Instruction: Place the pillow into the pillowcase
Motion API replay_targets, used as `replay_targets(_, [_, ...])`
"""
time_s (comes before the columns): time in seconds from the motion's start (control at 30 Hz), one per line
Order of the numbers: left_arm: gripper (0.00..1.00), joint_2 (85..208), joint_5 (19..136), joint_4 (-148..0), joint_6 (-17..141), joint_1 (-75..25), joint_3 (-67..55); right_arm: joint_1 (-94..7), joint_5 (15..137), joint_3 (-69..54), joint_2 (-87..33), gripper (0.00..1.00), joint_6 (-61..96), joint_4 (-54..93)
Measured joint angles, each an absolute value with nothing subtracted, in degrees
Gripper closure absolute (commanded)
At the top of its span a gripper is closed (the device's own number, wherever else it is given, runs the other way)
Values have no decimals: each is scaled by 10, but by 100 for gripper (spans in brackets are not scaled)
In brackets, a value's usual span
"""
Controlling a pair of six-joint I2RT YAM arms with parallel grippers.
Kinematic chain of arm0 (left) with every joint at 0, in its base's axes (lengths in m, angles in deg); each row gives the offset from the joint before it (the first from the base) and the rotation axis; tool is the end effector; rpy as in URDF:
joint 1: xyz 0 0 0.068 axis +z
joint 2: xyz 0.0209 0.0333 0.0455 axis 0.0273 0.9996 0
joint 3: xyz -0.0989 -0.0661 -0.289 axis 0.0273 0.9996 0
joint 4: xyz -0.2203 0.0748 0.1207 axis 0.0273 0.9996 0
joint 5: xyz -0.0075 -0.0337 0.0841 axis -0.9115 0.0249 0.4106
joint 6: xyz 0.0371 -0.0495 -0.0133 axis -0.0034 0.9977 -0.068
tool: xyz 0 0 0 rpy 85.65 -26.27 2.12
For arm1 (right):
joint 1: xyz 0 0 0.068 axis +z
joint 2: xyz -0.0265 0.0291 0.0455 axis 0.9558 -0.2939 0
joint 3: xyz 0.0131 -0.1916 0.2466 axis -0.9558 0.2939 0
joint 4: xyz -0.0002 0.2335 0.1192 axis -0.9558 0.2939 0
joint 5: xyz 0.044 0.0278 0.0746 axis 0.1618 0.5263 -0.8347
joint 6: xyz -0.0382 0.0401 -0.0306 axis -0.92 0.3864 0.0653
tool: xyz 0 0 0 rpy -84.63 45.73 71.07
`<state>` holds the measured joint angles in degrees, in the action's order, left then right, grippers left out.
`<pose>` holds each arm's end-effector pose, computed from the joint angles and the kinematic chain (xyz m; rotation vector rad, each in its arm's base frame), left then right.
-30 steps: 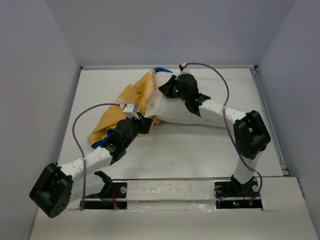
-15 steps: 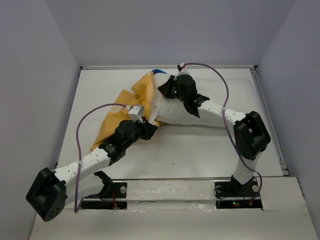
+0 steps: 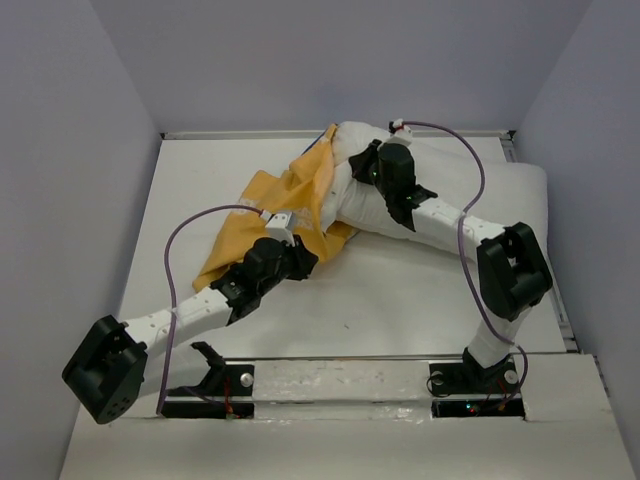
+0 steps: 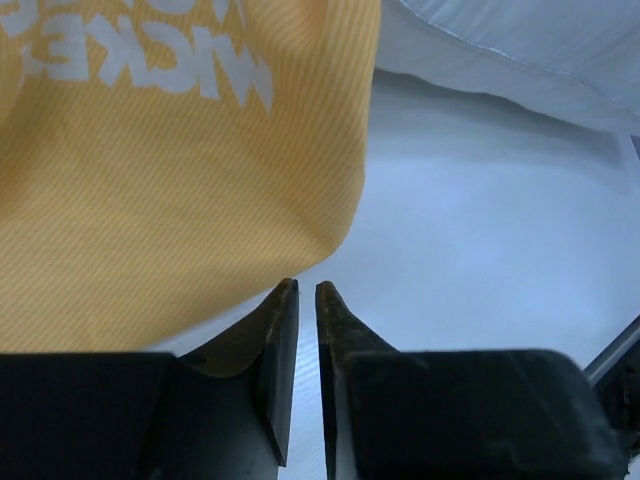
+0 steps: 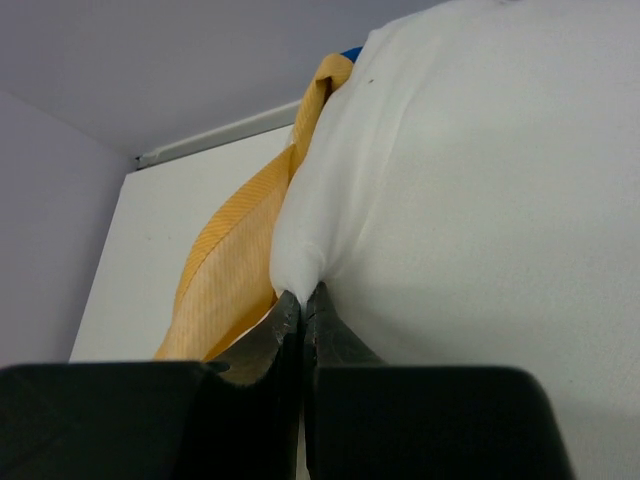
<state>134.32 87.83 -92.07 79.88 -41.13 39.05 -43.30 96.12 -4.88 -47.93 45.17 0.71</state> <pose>0.1730 -0.1573 0.2578 0.1989 1.9167 -0.8312 0.3939 0.2113 0.3248 0.2401 1.7712 0.6137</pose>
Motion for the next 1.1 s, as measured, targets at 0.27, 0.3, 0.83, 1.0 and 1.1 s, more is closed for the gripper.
replay_targets(0.27, [27,1361,888,-957,796,-411,363,-429,949,-18,-479,100,457,-13])
replay_targets(0.3, [27,1362,891,-958,794,-411,358,-429,948,-15,-479,100,456,-17])
replay_targets(0.83, [87,1485,1014,-908,757,-401,219,-425,930,1,-479,100,445,-47])
replay_targets(1.0, [100,1514,994,-905,744,-396,179,-418,897,32,-479,100,438,-88])
replay_targets(1.1, [100,1492,950,-903,754,-397,170,-412,871,55,-479,100,438,-111])
